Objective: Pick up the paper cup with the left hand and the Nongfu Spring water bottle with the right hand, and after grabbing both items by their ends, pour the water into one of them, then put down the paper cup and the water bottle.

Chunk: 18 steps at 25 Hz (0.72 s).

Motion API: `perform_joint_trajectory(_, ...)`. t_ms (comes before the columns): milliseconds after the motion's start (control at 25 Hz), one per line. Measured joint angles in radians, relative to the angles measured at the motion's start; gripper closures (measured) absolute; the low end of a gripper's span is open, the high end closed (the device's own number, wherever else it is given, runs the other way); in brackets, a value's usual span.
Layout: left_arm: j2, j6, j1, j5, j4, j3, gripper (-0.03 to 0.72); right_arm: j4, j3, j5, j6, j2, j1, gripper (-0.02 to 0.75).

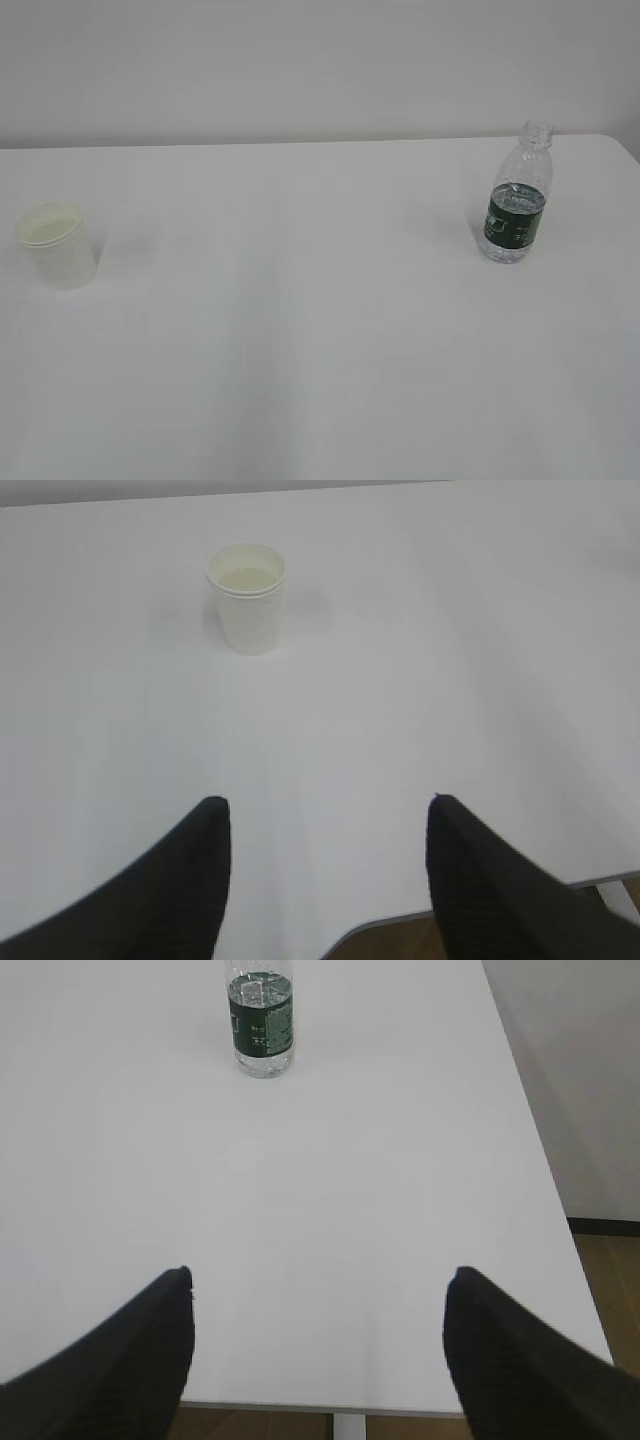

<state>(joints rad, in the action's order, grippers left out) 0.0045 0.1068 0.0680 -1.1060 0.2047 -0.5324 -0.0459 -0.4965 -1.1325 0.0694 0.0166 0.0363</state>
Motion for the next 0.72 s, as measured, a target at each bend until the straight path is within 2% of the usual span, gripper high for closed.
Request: perform_joint_trajectory(720,0.0,0.0,0.0,0.0,0.0,0.0,0.246,0.027,0.0,-0.002,0.047,0.0,0.0,0.148)
